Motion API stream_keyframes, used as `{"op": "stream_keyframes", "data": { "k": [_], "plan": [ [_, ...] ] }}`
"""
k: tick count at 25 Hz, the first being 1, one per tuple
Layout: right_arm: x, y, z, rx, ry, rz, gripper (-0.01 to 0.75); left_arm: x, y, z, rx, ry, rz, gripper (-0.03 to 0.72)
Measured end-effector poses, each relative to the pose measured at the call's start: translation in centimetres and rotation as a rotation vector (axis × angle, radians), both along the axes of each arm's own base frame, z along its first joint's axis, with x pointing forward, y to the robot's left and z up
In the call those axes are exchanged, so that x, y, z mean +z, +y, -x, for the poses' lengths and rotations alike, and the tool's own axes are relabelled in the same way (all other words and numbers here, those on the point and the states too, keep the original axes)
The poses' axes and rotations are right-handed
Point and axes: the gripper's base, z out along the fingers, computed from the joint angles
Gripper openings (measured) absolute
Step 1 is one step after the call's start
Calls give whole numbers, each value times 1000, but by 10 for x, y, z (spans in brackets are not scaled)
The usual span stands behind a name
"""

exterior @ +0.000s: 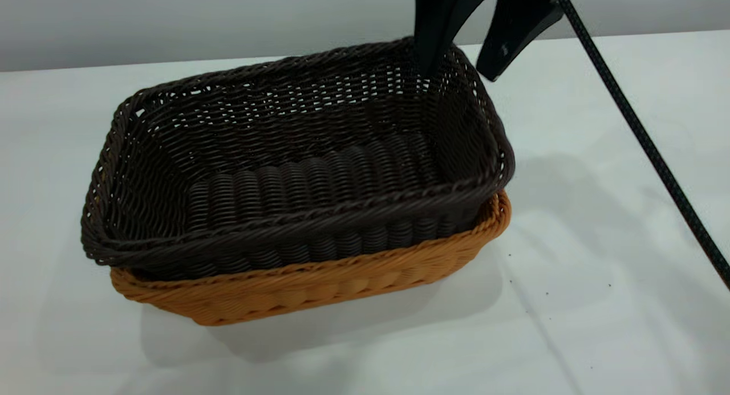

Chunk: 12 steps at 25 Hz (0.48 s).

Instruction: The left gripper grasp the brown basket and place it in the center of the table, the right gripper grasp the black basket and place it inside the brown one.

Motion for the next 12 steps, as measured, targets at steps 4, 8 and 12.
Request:
{"op": "stream_keyframes", "data": {
  "k": [4,8,12],
  "plan": [
    [-2,-3,-1,-5,-3,30,636,0,0,0,1,0,0,659],
    [-3,-11,-3,8,-21,84,636,0,0,0,0,-2,-1,659],
    [0,-20,-5,-5,-39,112,629,0,0,0,1,-2,-2,659]
  ]
}}
